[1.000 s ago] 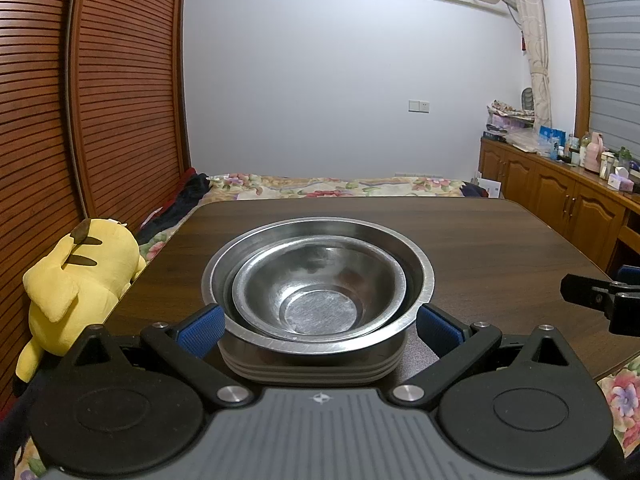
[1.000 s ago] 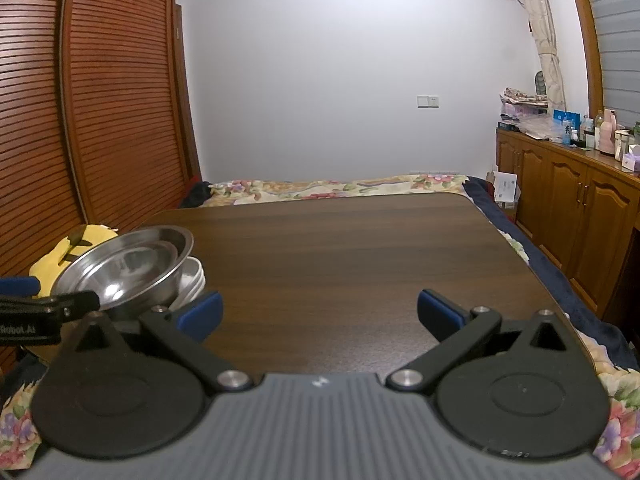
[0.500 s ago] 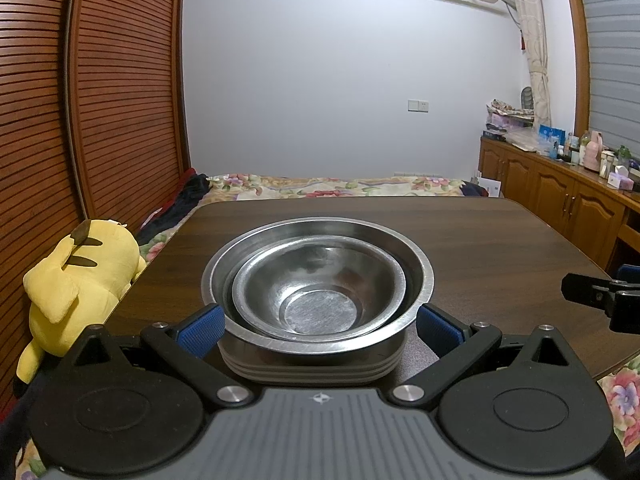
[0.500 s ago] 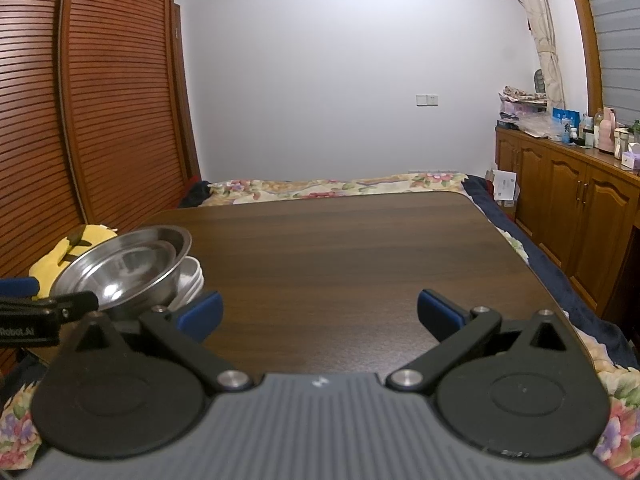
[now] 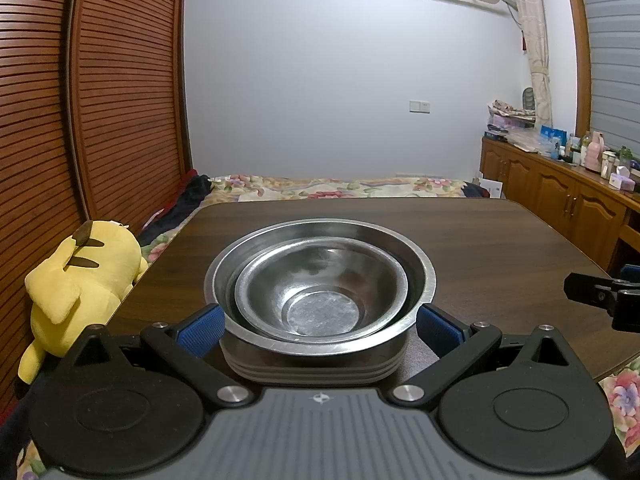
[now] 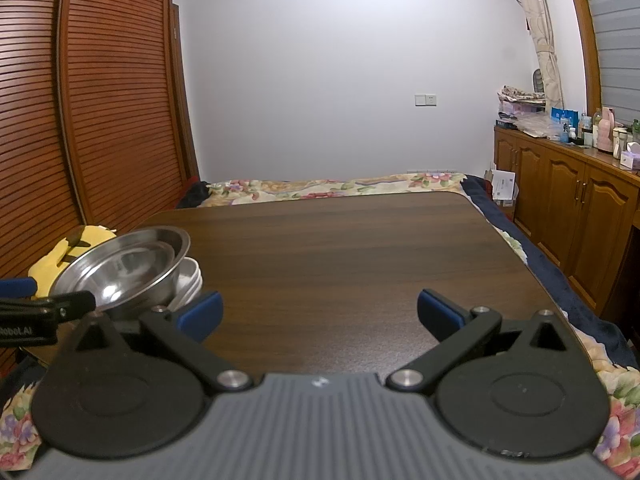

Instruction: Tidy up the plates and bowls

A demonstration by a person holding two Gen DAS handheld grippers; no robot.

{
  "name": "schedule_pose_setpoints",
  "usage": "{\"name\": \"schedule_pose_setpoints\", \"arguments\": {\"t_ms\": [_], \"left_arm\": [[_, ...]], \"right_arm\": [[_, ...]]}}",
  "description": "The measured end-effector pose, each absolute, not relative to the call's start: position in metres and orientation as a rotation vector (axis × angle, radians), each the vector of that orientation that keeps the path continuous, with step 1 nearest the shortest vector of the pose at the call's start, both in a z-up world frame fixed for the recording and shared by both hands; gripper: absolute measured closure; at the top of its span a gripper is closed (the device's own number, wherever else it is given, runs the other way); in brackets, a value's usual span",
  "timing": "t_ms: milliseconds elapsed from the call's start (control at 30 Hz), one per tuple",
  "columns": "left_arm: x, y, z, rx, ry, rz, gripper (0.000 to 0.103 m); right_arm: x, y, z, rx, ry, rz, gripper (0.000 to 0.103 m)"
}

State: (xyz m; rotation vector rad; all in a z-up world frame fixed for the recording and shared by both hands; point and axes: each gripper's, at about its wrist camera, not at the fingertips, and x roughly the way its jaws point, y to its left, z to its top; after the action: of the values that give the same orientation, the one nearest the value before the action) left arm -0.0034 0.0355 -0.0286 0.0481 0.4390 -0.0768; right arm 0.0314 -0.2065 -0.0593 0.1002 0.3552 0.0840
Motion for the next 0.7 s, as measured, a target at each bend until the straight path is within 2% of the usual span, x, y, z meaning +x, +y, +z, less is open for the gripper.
{"name": "schedule_pose_setpoints", "arguments": {"t_ms": [700], "left_arm": [[-0.0032,0.0367,-0.0272,0.048,0.438,-0.075,0.000]], "right_arm": [[0.0295,-0.2091,-0.0587,0.103,0.355,0.081,0.000]]}}
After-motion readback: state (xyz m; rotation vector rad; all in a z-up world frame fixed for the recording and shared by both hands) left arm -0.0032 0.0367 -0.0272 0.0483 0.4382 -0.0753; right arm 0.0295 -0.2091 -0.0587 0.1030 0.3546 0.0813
